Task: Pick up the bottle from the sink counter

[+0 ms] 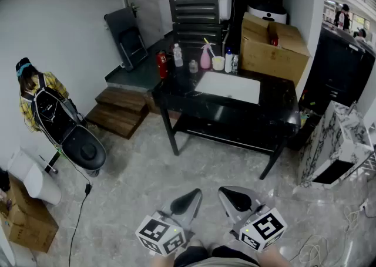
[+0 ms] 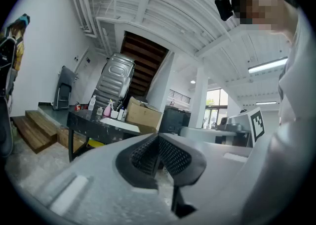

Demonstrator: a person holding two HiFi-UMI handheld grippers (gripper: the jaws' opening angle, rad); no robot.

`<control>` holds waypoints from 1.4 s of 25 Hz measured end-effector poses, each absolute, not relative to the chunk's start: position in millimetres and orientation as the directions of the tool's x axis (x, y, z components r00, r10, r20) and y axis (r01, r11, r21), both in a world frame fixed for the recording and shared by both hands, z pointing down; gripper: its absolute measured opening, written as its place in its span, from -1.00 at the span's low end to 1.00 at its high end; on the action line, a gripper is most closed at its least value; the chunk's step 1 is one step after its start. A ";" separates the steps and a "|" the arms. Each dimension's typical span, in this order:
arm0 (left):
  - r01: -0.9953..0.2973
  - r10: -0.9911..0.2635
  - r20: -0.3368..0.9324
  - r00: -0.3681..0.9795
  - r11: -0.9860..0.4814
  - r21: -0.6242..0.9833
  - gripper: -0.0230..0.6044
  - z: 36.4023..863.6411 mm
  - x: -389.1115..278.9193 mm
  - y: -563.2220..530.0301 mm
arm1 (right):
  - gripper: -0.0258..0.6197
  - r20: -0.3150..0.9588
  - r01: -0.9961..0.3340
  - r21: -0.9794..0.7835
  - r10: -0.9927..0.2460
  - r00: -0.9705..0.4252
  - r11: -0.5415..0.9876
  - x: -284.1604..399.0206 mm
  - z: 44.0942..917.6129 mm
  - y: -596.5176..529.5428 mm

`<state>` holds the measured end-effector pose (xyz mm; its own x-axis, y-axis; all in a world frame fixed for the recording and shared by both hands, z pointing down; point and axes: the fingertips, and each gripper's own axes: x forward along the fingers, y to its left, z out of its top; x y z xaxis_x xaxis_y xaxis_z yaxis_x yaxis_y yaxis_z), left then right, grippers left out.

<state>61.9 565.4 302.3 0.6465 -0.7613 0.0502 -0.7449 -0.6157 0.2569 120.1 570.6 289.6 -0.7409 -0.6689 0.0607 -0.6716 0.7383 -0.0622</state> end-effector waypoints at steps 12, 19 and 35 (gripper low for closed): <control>-0.765 -0.778 0.056 0.626 -0.599 0.236 -0.91 303.3 53.9 562.5 | -0.91 0.032 -0.669 -0.079 -0.669 -0.742 0.739 115.0 283.9 573.0; -0.757 -0.766 0.038 0.641 -0.624 0.192 -0.91 292.7 45.9 560.6 | -0.91 -0.017 -0.665 -0.077 -0.667 -0.744 0.743 95.3 278.1 572.4; -0.757 -0.771 0.032 0.636 -0.616 0.216 -0.91 307.0 -18.5 549.7 | -0.92 0.014 -0.671 -0.105 -0.673 -0.739 0.734 37.8 298.5 556.1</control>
